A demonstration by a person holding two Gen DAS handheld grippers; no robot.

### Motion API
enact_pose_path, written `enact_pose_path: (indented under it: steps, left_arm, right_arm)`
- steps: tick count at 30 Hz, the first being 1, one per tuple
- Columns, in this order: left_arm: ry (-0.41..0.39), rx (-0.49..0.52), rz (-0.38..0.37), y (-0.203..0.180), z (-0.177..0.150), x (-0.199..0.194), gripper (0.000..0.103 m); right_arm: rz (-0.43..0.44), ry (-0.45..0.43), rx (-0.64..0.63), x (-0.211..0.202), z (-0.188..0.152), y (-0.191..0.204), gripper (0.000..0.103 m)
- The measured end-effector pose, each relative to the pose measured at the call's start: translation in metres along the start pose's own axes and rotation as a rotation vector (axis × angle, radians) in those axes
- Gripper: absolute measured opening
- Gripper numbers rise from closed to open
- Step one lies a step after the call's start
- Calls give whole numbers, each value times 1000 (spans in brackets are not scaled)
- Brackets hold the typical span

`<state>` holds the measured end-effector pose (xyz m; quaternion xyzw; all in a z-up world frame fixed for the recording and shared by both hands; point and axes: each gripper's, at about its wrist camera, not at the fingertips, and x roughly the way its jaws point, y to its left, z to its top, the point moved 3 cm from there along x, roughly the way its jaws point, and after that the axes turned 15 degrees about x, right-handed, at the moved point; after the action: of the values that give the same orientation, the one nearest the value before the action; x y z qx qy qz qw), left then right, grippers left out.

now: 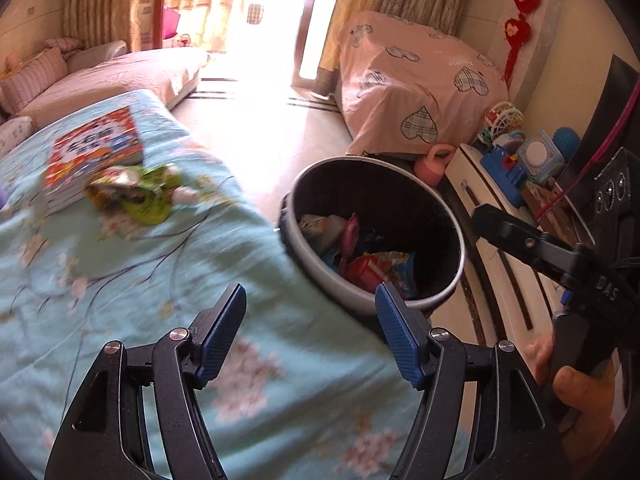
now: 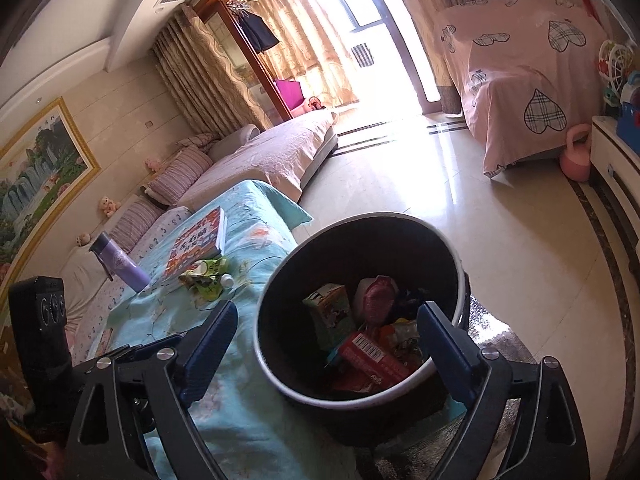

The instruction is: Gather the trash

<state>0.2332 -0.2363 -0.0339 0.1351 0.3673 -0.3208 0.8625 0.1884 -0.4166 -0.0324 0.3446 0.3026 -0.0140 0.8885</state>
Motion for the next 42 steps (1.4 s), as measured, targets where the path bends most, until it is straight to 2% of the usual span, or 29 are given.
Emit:
enact_pose_path:
  steps: [3, 7, 12, 15, 18, 20, 21, 23, 26, 32, 42]
  left_arm:
    - [-16, -52, 36, 14, -27, -24, 75]
    - [-24, -113, 88, 31, -64, -50, 76]
    - [-42, -133, 156, 39, -102, -79, 76]
    - [-85, -133, 204, 41, -119, -105, 76]
    - [-169, -141, 271, 44, -131, -138, 79]
    - [-217, -149, 351, 46, -142, -158, 100]
    - [-239, -161, 399, 48, -149, -167, 103]
    - [-267, -170, 453, 51, -160, -179, 103]
    - [-283, -168, 515, 54, -173, -186, 103]
    - [-282, -148, 556, 53, -183, -185, 103]
    - [-277, -108, 649, 40, -184, -194, 103]
  right_arm:
    - [35, -3, -5, -12, -20, 13, 100]
    - [81, 15, -37, -20, -55, 34, 101]
    - [95, 31, -78, -25, -99, 50, 101]
    - [89, 19, -117, -30, -116, 62, 101]
    - [106, -59, -208, -52, -123, 87, 101]
    - [142, -149, -271, -72, -130, 105, 103]
    - [163, -206, -300, -81, -135, 113, 103]
    - [172, -276, -344, -89, -147, 122, 103]
    - [140, -290, -376, -82, -164, 125, 103]
    - [115, -212, -368, -62, -184, 116, 103]
    - [124, -268, -377, -86, -179, 115, 103]
